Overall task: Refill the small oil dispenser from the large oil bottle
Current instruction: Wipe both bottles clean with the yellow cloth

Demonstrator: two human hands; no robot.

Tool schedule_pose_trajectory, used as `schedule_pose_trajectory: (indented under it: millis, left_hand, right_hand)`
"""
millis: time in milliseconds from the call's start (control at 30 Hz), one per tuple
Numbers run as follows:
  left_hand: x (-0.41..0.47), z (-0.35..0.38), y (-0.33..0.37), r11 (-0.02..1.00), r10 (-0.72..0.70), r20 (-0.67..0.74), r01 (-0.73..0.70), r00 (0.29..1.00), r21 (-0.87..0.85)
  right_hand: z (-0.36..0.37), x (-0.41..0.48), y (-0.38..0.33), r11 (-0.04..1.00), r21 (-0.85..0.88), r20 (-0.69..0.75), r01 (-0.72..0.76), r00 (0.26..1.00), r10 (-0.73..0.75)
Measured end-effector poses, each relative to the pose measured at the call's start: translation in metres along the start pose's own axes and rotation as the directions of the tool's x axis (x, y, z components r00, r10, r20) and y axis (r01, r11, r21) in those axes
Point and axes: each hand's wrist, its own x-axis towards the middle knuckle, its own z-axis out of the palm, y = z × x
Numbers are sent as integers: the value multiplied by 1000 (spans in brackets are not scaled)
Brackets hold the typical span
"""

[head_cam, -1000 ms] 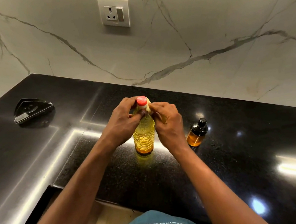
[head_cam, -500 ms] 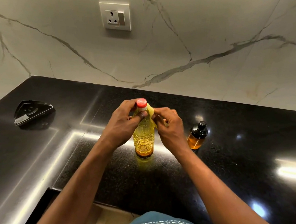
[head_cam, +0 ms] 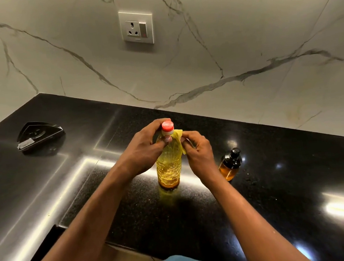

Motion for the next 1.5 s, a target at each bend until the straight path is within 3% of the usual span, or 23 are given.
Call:
schedule_pose_trajectory:
  millis: [167,367,567,767,933,1200,1300,1500]
  left_hand:
    - [0,3,3,997,-63,-55,65,996,35]
    - [-2,3,7,1000,-26,-151,27,988,0]
    - [-6,5,6,995,15,-179,-34,984,-99]
    - [-4,4,5,992,3,-159,-23,987,-122]
    - [-3,5,5,988,24,-130,-43,991,-150]
    - [-1,4,3,991,13,-150,-32,989,-129]
    - [0,4,4,992,13,-135,-30,991,-126]
    - [0,5,0,989,4,-139,-25,990,-146]
  right_hand:
    - [-3,-10,11,997,16,55,-80,995,79]
    - [-8,-6,-16,996,88,31,6,999,-9]
    - [-1,-4,-14,985,-67,2,158,987,-158]
    - [-7,-14,4,975,-197,-22,98,994,-104]
    - [0,-10,-21,926,-289,-1,241,968,-252]
    - [8,-35,-8,852,-418,-93,315,918,-385]
    - [6,-21,-9,855,-430,-80,290,931,-356]
    - [-1,-7,-5,924,-356,7,137,990,-144]
